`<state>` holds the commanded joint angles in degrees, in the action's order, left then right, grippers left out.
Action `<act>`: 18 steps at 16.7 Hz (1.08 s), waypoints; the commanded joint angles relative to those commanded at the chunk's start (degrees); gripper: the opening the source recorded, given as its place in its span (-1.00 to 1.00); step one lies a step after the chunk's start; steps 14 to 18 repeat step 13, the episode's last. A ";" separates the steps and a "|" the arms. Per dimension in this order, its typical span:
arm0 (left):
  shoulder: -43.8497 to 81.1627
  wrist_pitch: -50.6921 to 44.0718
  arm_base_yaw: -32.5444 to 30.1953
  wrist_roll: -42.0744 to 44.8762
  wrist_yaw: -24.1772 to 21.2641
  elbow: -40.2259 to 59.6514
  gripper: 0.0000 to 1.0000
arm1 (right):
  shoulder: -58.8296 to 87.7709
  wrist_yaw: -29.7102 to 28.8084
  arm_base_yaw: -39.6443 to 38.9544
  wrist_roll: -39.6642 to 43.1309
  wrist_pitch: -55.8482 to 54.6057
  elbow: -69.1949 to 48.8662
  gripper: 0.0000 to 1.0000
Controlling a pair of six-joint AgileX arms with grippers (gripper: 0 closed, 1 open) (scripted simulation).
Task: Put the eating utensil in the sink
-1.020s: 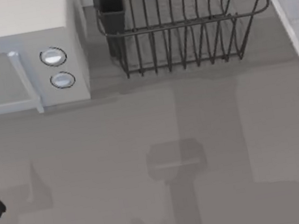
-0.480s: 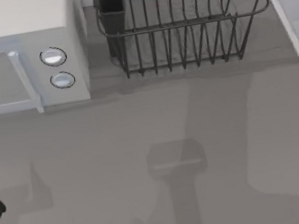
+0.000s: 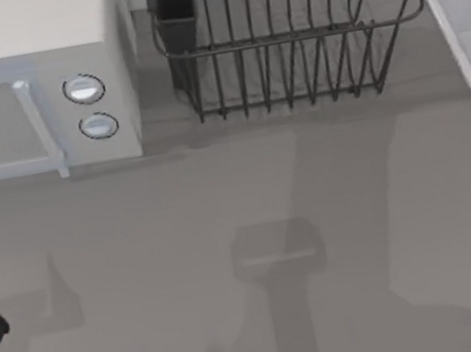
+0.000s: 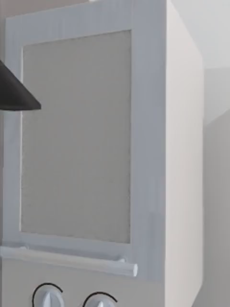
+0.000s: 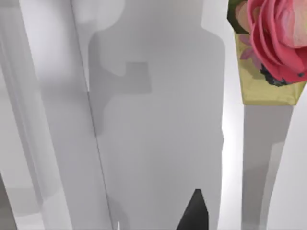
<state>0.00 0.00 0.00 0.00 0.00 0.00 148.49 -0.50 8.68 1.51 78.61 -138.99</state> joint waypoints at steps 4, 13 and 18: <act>0.00 0.00 0.00 0.00 0.00 0.00 1.00 | 0.00 0.00 0.00 0.00 0.00 0.00 0.51; 0.00 0.00 0.00 0.00 0.00 0.00 1.00 | 0.00 0.00 0.00 0.00 0.00 0.00 1.00; 0.00 0.00 0.00 0.00 0.00 0.00 1.00 | 0.00 0.00 0.00 0.00 0.00 0.00 1.00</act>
